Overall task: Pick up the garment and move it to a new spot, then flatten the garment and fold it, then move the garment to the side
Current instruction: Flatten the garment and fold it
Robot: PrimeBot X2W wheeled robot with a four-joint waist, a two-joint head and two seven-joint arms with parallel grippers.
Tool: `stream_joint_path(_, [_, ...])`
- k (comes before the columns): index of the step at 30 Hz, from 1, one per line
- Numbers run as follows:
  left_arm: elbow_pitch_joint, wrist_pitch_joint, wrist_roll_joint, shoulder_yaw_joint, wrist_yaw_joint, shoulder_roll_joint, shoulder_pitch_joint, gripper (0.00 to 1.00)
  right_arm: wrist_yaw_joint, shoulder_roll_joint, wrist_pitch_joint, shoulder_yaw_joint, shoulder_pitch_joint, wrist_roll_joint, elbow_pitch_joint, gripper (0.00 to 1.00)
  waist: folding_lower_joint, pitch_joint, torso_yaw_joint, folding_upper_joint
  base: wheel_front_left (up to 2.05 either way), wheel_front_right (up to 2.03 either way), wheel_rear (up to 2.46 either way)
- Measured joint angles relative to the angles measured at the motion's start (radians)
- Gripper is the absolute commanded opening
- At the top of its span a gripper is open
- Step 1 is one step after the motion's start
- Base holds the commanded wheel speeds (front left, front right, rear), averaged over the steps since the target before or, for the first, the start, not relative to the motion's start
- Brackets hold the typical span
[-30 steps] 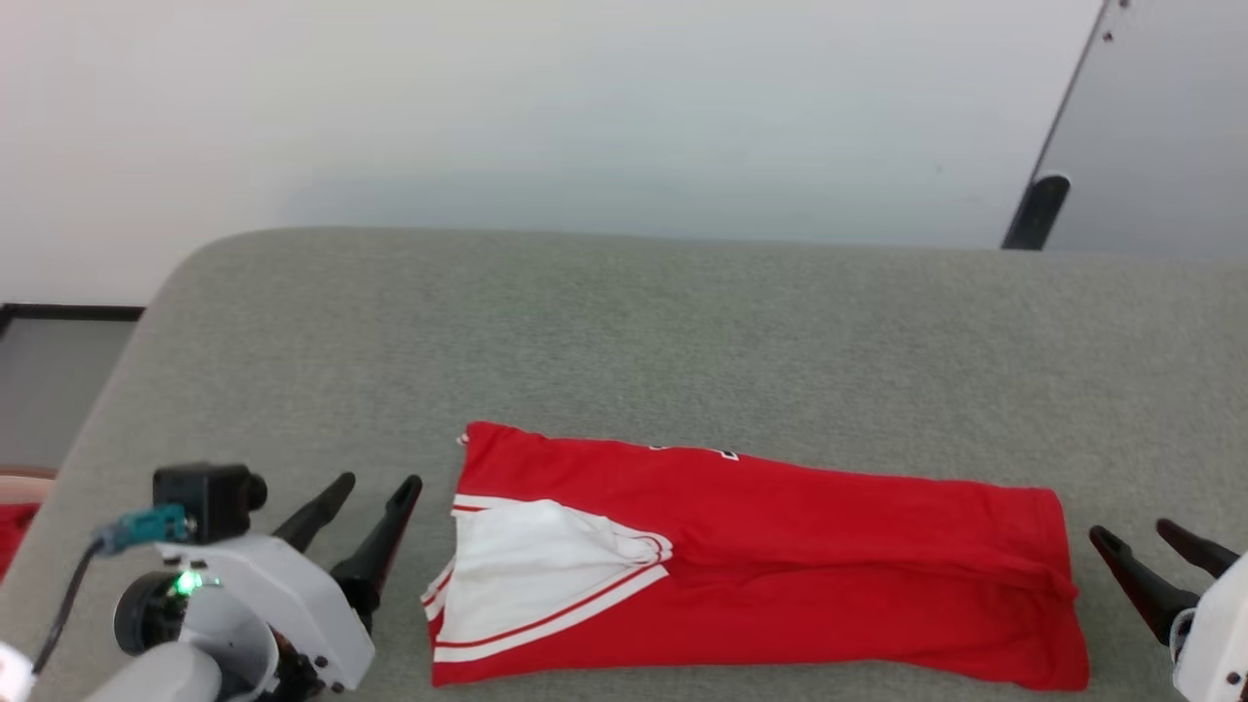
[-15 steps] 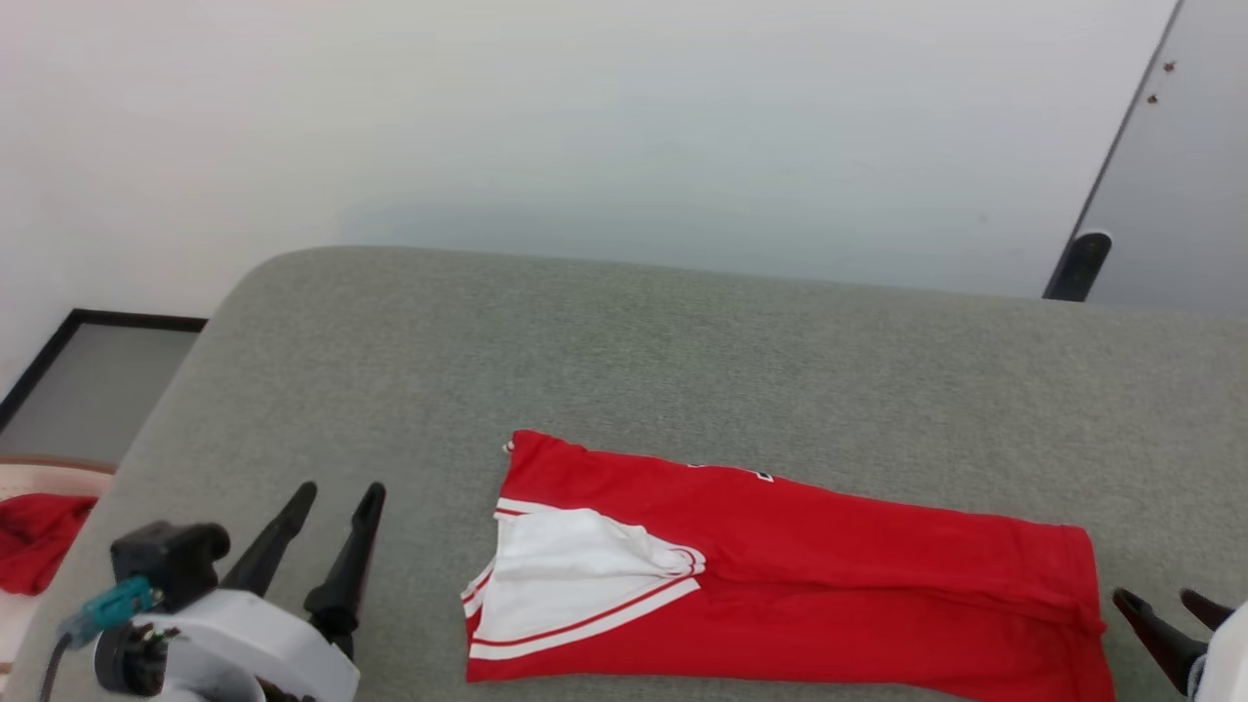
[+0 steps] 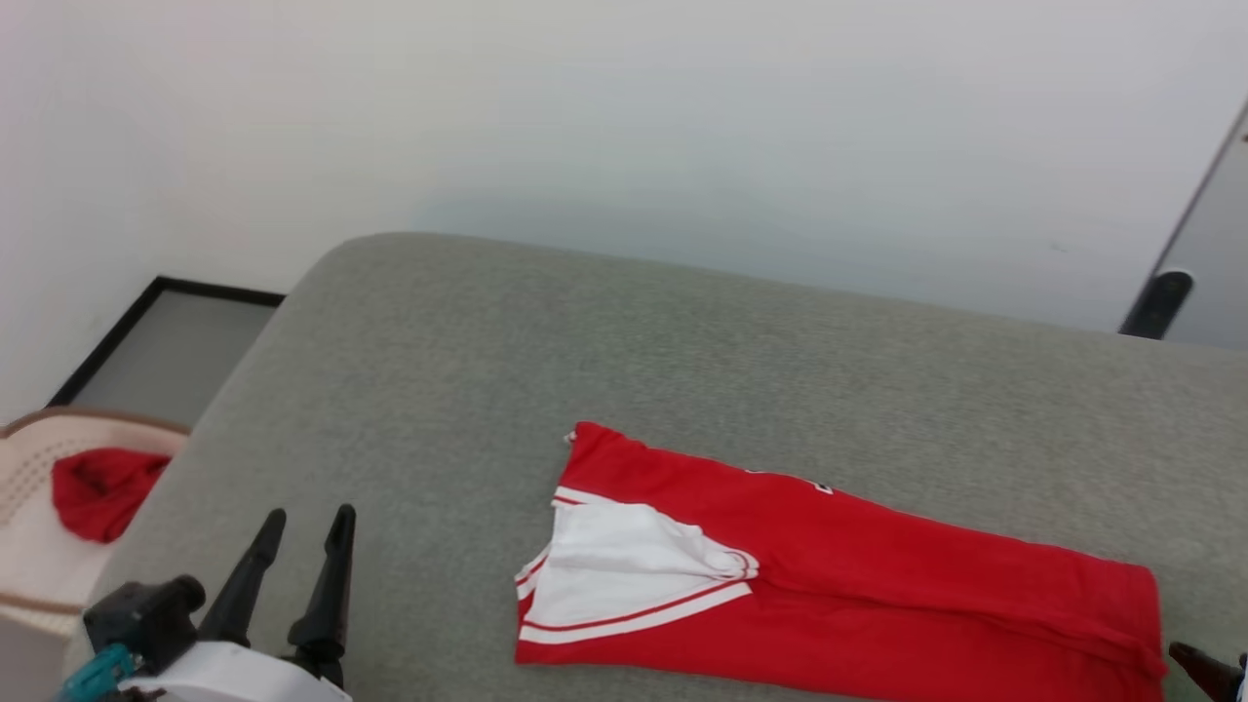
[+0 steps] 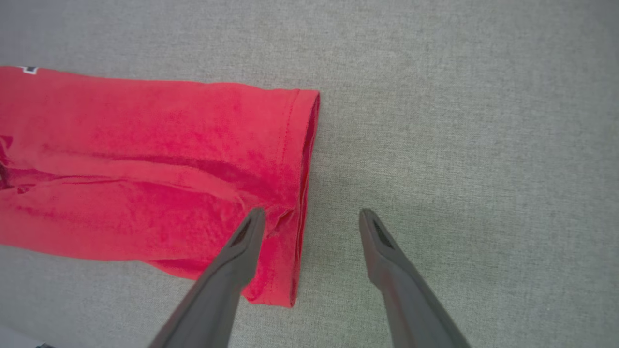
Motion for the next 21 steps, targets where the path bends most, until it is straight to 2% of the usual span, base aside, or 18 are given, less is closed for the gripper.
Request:
stream_joint_path(11, [0.052, 0.000, 0.140, 0.128, -0.097, -0.132, 0.027, 1.00, 0.000, 0.006, -0.037, 0.020, -0.075, -0.017, 0.174, 1.00, 0.0000, 0.032, 0.074, 0.0000, 0.00, 0.00, 0.00])
stream_joint_path(20, [0.094, 0.000, 0.222, 0.185, -0.143, -0.203, 0.012, 1.00, 0.000, 0.008, -0.056, 0.074, -0.164, 0.008, 0.322, 1.00, 0.0000, 0.081, 0.100, 0.0000, 0.00, 0.00, 0.00])
stream_joint_path(21, [0.099, 0.000, 0.231, 0.191, -0.149, -0.209, 0.011, 1.00, 0.000, 0.006, -0.056, 0.080, -0.174, 0.016, 0.338, 0.61, 0.0000, 0.084, 0.102, 0.0000, 0.00, 0.00, 0.00])
